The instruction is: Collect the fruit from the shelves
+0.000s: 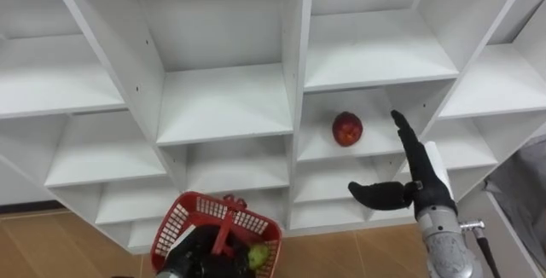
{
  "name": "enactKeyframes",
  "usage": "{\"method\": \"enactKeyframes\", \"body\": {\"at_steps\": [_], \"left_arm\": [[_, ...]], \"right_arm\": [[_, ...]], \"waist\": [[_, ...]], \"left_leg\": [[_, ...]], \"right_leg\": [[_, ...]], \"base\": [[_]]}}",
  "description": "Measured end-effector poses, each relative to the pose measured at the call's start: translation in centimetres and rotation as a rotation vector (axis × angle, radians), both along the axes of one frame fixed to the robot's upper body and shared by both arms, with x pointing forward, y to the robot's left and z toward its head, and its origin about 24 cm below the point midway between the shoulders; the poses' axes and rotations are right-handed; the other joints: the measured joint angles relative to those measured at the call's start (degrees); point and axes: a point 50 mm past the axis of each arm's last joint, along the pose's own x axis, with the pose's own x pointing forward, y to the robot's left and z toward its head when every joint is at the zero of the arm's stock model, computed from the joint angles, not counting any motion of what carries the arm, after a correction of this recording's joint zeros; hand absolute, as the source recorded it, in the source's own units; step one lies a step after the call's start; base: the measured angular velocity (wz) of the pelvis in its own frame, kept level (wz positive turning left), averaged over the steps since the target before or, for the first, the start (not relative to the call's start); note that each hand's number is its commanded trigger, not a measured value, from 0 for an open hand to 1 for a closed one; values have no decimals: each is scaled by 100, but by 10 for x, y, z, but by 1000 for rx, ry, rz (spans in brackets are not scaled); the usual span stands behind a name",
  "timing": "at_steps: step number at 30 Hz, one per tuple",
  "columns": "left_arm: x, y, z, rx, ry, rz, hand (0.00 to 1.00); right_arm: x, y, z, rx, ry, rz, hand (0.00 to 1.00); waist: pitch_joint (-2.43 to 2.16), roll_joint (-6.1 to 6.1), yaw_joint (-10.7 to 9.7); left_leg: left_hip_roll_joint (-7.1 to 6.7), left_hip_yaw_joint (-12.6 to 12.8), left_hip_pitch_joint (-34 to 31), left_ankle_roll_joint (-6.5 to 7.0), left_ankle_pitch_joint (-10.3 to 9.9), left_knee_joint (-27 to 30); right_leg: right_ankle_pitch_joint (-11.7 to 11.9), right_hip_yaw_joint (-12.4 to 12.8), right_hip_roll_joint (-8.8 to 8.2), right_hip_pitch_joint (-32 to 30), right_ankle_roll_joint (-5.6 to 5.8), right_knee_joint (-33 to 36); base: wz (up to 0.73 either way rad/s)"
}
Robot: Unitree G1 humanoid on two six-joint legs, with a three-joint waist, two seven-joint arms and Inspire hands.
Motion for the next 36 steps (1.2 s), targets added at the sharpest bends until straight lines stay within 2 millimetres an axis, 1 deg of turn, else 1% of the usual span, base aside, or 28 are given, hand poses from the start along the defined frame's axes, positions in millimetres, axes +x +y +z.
{"method": "enactKeyframes", "body": {"at_steps": [3,4,6,7,9,11,12,13,14,15,16,17,18,21,24,26,28,30,32,35,36], "left_arm": [[-6,5,-2,4,14,24,100],[-6,5,-2,6,17,25,100],[-7,6,-2,15,20,16,100],[-7,6,-2,18,20,12,100],[-6,5,-2,24,18,-1,100],[-4,5,0,18,7,-3,100],[-3,4,0,10,6,-6,100],[-2,4,0,7,5,-9,100],[0,5,1,6,1,-17,100],[2,5,2,7,-3,-20,100],[4,6,3,12,-8,-24,100],[4,8,3,17,-7,-27,100],[4,10,3,21,-5,-30,100],[3,13,3,30,9,-33,100],[3,15,2,36,19,-32,100],[6,17,3,43,16,-34,100],[11,16,4,44,6,-43,100],[15,13,4,47,10,-68,100],[16,13,4,48,13,-75,100],[16,12,3,40,17,-76,100],[15,11,3,40,19,-83,100]], "right_arm": [[-2,-9,-4,-19,19,-37,0],[-2,-11,-4,-23,23,-40,0],[0,-18,-2,-36,27,-46,0],[1,-19,-1,-42,24,-45,0],[9,-21,3,-58,9,-39,0],[24,-24,7,-79,0,-38,0],[31,-27,9,-90,3,-41,0],[34,-28,10,-94,1,-43,0],[41,-29,12,-100,-1,-46,0],[44,-31,12,-104,0,-48,0],[49,-33,14,-117,3,-49,0],[52,-35,15,-142,5,-44,0],[56,-37,19,-163,-2,-40,0],[67,-43,22,-183,15,-52,0],[79,-45,25,-183,27,-71,0],[84,-46,29,-176,21,-79,0],[89,-46,31,-158,18,-93,0],[92,-47,31,-152,28,-103,0],[95,-44,33,-157,21,-90,0],[100,-42,37,-158,7,-85,0],[100,-43,38,-160,6,-90,0]], "waist": [[-1,-56,1],[6,-74,2],[36,-128,28],[37,-136,39],[40,-152,78],[37,-176,106],[40,-179,157],[40,-179,165],[42,-191,150],[45,-213,160],[50,-261,226],[34,-289,332],[36,-314,385],[54,-361,453],[60,-364,495],[75,-367,514],[88,-368,617],[131,-347,749],[160,-345,793],[173,-351,805],[182,-357,837]], "left_leg": [[-2,-21,-6,0,0,5],[-2,-24,-10,0,0,15],[-5,-62,-34,-1,-3,35],[-3,-64,-42,-2,-4,40],[2,-65,-91,-5,-43,116],[26,-75,-223,-5,-132,333],[32,-75,-243,-4,-151,381],[41,-88,-269,-5,-165,418],[72,-155,-351,2,-184,505],[74,-168,-385,2,-187,532],[78,-170,-437,2,-187,553],[84,-180,-519,-3,-192,608],[84,-219,-621,-2,-194,664],[93,-318,-858,-3,-195,800],[94,-403,-1087,-3,-195,932],[98,-497,-1277,-3,-195,1053],[125,-509,-1455,-5,-195,1140],[129,-524,-1581,-5,-193,1192],[118,-530,-1723,-2,-176,1196],[85,-544,-1990,16,-89,1193],[86,-552,-2072,17,-86,1207]], "right_leg": [[-17,-14,-4,3,1,12],[-21,-16,-4,2,-1,18],[-26,-64,-13,-4,-2,26],[-30,-72,-15,-13,-4,33],[-56,-92,-20,-52,-12,81],[-115,-116,-27,-141,-21,230],[-121,-118,-27,-148,-21,251],[-123,-137,-27,-149,-21,254],[-127,-222,-37,-160,-21,257],[-135,-242,-41,-182,-26,273],[-158,-243,-44,-254,-35,337],[-171,-250,-44,-319,-42,380],[-184,-280,-47,-368,-47,426],[-192,-352,-49,-541,-59,535],[-205,-424,-54,-721,-73,653],[-214,-545,-66,-844,-89,720],[-204,-563,-56,-999,-111,763],[-205,-566,-63,-1131,-117,838],[-216,-566,-99,-1291,-122,881],[-202,-587,-110,-1582,-121,922],[-196,-609,-118,-1658,-126,944]], "base": [[3],[5],[7],[5],[0],[0],[6],[15],[21],[20],[7],[9],[11],[17],[16],[22],[6],[0],[0],[4],[7]]}}
